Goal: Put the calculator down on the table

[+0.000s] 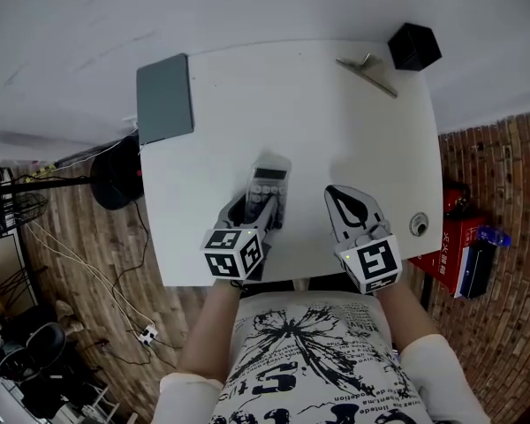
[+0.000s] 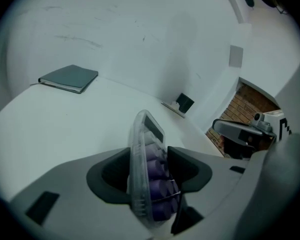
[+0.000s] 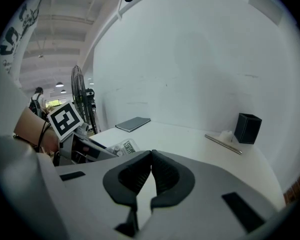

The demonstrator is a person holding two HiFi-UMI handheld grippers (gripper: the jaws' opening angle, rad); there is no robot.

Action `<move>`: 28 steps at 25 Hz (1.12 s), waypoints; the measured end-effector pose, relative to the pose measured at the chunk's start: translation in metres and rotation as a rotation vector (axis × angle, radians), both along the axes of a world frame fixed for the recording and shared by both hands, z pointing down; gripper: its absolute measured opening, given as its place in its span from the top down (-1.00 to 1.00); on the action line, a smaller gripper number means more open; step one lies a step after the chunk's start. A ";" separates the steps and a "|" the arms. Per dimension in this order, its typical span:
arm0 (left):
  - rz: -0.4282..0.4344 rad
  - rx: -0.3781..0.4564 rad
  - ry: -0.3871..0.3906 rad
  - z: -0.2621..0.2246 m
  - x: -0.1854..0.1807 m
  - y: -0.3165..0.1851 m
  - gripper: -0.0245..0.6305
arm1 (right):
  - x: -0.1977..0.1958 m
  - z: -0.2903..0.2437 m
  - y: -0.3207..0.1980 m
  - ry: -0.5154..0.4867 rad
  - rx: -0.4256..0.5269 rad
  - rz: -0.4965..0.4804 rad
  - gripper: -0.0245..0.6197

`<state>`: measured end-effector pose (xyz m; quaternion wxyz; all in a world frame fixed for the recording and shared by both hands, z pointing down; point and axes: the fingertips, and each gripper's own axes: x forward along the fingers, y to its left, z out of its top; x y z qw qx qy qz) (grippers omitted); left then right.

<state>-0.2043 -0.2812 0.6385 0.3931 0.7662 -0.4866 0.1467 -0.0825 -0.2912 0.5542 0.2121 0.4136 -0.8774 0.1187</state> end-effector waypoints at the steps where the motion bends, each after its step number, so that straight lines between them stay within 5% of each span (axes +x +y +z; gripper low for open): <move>1: -0.002 0.010 -0.032 0.001 -0.004 -0.002 0.21 | -0.002 0.001 -0.001 0.003 -0.002 -0.001 0.88; 4: -0.003 0.025 -0.119 0.006 -0.015 -0.006 0.12 | -0.005 0.004 -0.003 0.009 -0.005 -0.002 0.88; 12: 0.064 0.066 -0.147 -0.012 -0.016 -0.008 0.16 | -0.010 -0.013 -0.005 0.028 0.026 -0.002 0.88; 19: 0.148 0.298 -0.226 -0.105 -0.010 -0.014 0.44 | 0.017 -0.049 -0.009 0.004 0.126 0.097 0.88; 28: 0.117 0.534 -0.263 -0.204 -0.020 0.005 0.88 | 0.021 -0.110 0.006 -0.059 0.232 0.053 0.88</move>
